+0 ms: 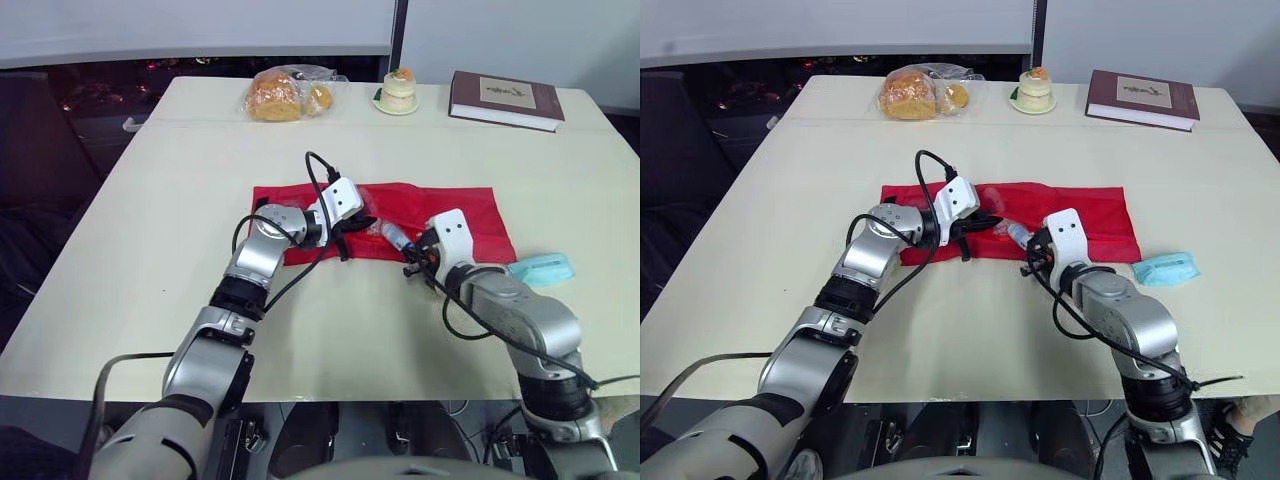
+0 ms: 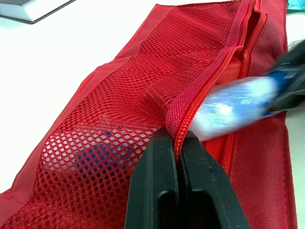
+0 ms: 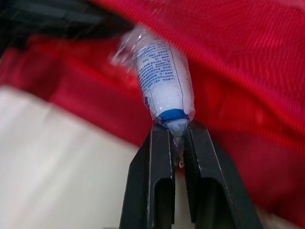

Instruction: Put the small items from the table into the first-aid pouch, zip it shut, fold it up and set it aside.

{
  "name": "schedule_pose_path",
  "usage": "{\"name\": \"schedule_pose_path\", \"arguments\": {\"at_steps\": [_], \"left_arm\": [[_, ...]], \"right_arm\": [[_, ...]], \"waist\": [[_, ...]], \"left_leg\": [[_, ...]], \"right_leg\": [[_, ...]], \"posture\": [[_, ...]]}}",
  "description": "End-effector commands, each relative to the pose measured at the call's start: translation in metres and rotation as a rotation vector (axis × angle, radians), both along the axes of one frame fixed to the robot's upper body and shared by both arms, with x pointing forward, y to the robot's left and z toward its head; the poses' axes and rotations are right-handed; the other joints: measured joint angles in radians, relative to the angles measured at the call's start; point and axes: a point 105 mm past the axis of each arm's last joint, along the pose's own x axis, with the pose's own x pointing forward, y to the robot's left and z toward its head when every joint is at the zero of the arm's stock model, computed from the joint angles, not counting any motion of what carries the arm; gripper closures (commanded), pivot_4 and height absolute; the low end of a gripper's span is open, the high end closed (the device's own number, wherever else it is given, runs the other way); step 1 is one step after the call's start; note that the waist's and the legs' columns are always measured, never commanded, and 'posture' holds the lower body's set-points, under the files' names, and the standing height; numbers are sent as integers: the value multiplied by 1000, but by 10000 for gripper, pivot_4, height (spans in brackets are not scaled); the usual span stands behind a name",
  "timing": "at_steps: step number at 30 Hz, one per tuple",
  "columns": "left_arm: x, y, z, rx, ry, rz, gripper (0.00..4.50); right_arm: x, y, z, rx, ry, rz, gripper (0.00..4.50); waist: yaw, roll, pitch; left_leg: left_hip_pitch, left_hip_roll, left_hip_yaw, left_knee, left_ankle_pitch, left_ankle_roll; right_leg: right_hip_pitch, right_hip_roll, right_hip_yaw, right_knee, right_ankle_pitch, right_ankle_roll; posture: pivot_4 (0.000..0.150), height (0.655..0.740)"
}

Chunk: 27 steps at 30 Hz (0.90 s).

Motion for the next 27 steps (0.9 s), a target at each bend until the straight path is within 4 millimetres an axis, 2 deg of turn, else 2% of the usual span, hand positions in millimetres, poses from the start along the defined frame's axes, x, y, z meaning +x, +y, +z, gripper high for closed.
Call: {"name": "schedule_pose_path", "arguments": {"at_steps": [1,17,23,24,26,27], "left_arm": [[-4,-9,14,-31,-49,-35,45000],[-7,-21,14,-37,-59,-67,45000],[-8,-23,14,-37,-59,-73,45000],[-8,-23,13,-36,-59,-74,45000],[-9,-22,12,-34,-57,-74,45000],[-9,-22,11,-34,-56,-74,45000]], "right_arm": [[15,-1,11,22,-49,-90,44633],[64,43,17,161,-68,-137,44633],[69,50,14,188,-79,-133,44633],[69,50,13,190,-82,-133,36498],[66,51,11,196,-81,-126,28785],[65,52,11,199,-80,-120,21627]], "waist": [[-1,0,0],[-14,0,0],[-27,1,0],[-27,1,0],[-27,1,0],[-27,1,0]], "left_leg": [[0,0,0,0,0,0],[0,0,0,0,0,0],[0,0,0,-1,0,0],[0,0,0,-1,0,0],[0,0,0,-1,0,0],[0,0,0,-1,0,0]], "right_leg": [[0,0,0,0,0,0],[-1,0,0,1,0,0],[-1,0,0,1,0,0],[-1,0,0,1,0,0],[-1,0,0,1,0,0],[-1,0,0,1,0,0]], "posture": [[1500,7289],[1500,7289],[1500,7289],[1500,7289],[1500,7289],[1500,7289]]}}
